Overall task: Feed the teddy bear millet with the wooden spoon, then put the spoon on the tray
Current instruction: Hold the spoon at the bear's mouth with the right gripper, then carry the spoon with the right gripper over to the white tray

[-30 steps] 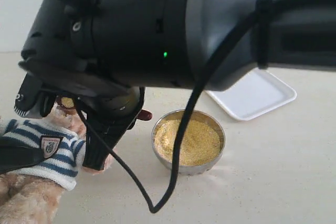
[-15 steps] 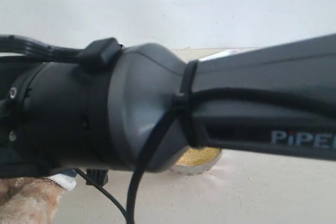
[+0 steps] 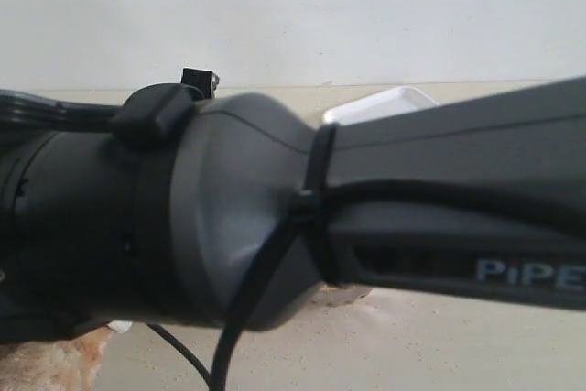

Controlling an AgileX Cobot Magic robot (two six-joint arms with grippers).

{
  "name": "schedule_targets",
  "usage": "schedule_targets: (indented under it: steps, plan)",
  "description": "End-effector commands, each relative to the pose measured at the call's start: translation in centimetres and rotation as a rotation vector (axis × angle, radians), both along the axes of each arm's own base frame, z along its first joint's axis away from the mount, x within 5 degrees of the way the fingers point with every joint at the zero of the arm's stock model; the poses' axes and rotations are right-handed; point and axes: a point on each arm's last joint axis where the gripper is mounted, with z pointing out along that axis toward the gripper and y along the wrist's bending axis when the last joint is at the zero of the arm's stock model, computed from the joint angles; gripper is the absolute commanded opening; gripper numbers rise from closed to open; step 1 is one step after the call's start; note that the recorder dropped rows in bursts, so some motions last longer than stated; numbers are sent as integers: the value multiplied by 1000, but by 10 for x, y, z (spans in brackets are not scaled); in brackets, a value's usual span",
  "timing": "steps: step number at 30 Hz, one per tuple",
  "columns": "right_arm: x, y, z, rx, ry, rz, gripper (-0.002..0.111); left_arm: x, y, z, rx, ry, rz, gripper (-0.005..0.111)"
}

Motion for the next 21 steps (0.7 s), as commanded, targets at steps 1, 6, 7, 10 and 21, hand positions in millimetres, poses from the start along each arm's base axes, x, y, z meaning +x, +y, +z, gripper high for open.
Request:
schedule_targets:
  steps: [1, 6, 7, 10, 21]
  plan:
    - [-6, 1, 1, -6, -21, 12, 0, 0, -1, 2, -25, -11, 0, 5]
    - [-5, 2, 2, 5, -43, 6, 0, 0, -1, 2, -25, -11, 0, 5]
    - [-5, 2, 2, 7, -45, 5, 0, 0, -1, 2, -25, -11, 0, 5]
    - [-6, 1, -2, 4, -36, -4, 0, 0, -1, 2, -25, -11, 0, 5]
    - [-12, -24, 1, 114, -30, -123, 0, 0, -1, 2, -25, -11, 0, 5]
